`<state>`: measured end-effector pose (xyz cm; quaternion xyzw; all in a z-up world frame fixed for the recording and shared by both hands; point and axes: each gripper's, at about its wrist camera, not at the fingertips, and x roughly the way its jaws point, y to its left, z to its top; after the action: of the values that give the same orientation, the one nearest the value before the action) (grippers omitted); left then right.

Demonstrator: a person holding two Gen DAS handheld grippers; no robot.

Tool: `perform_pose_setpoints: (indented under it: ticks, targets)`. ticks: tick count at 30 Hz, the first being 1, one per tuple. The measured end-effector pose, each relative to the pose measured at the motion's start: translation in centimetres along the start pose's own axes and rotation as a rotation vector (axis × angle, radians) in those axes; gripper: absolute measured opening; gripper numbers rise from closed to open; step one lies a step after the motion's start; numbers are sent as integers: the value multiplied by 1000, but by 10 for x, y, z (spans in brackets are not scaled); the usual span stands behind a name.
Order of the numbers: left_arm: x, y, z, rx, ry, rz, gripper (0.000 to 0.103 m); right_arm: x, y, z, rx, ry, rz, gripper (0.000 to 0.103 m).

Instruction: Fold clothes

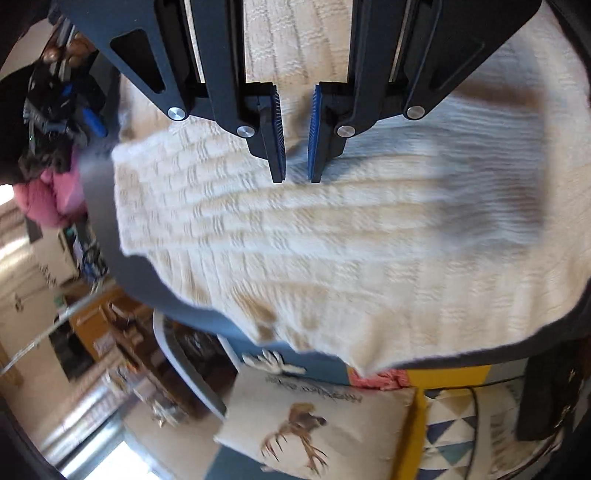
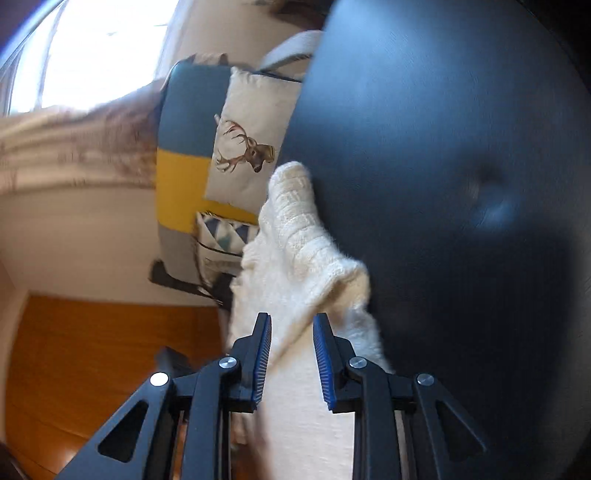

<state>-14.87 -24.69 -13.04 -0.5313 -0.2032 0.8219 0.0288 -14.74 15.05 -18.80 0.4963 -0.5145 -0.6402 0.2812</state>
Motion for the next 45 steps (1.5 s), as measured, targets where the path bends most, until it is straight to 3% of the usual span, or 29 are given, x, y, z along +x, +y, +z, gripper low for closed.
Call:
perform_pose_setpoints:
  ticks: [4, 8, 12, 15, 19, 22, 24, 27, 30, 34, 39, 42, 43, 45]
  targets:
    - [4, -6, -2, 26, -7, 36, 13, 15, -18, 1, 124, -50, 20, 24]
    - [5, 0, 1, 15, 9, 20, 13, 27, -14, 4, 125, -71, -6, 24]
    - [5, 4, -2, 5, 11, 2, 13, 18, -9, 8, 125, -219, 23, 24]
    - [2, -1, -7, 50, -1, 34, 13, 20, -17, 5, 180, -253, 8, 24]
    - [-9, -7, -6, 59, -19, 46, 13, 17, 7, 4, 35, -142, -165, 24]
    - [-17, -28, -6, 117, -55, -56, 13, 2, 46, 5, -202, -80, -330, 24]
    - [-19, -48, -5, 176, -80, -111, 13, -1, 78, 13, -373, -70, -393, 24]
    - [-3, -78, -4, 217, -45, -187, 13, 19, 108, 42, -512, -26, -469, 26]
    - [11, -102, -8, 236, -27, -261, 13, 52, 110, 83, -485, 34, -505, 29]
    - [20, -128, -11, 264, -16, -315, 13, 99, 88, 128, -335, 141, -507, 31]
    - [42, -151, -16, 317, 50, -295, 13, 120, 71, 136, -295, 207, -494, 31]
    - [64, -153, -23, 345, 111, -226, 13, 132, 92, 124, -531, 204, -586, 19]
    - [64, -149, -22, 330, 110, -239, 13, 131, 99, 120, -579, 201, -585, 13]
    - [63, -142, -19, 289, 108, -268, 13, 124, 115, 111, -684, 165, -563, 10]
